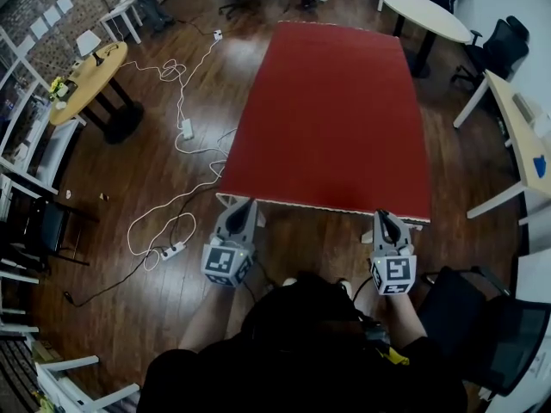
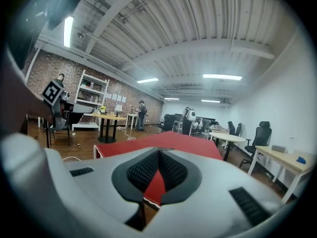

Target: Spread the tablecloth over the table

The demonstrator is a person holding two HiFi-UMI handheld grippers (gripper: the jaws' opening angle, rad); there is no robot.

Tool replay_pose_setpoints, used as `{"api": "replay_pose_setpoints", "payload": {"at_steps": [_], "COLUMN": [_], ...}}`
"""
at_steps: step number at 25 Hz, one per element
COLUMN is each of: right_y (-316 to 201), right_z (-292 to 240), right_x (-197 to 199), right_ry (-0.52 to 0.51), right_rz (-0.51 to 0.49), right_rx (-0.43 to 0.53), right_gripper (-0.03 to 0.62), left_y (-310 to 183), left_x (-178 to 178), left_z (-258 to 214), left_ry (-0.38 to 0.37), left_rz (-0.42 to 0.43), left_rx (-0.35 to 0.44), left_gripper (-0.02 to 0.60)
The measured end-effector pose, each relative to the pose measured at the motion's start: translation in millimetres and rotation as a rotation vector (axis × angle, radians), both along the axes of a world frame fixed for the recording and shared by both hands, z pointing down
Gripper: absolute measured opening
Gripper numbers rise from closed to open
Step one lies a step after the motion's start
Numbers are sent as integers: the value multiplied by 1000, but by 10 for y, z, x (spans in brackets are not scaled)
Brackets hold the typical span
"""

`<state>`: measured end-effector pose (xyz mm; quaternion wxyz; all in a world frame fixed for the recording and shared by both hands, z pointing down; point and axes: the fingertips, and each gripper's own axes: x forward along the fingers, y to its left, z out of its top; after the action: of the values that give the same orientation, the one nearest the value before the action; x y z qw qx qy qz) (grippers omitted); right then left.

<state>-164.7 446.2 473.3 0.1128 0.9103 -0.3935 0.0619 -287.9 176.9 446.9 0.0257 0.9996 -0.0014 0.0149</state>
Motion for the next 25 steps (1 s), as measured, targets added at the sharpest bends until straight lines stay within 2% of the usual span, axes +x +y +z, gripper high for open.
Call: {"api": "replay_pose_setpoints", "payload": {"at_steps": [6, 12, 18, 22, 25], "right_y": [416, 1071, 1236, 1265, 1277], "right_z": [47, -70, -84, -51, -73], "right_x": [9, 171, 232, 329, 343], "right_ry": [-13, 7, -10, 11, 13], "right_rz": [19, 64, 80, 59, 65], "right_rx": [-45, -17, 72, 54, 63], "right_gripper": [3, 3, 3, 3, 2], "left_y": [184, 514, 686, 686, 663], "left_x": [-214, -21, 27, 47, 49], "left_z": [74, -17, -74, -64, -112], "left_ry": [-45, -17, -19, -28, 3], "left_rz": [-55, -82, -84, -105, -140], "left_rx": [-7, -10, 7, 23, 9], "left_gripper": [0, 0, 0, 0, 0]}}
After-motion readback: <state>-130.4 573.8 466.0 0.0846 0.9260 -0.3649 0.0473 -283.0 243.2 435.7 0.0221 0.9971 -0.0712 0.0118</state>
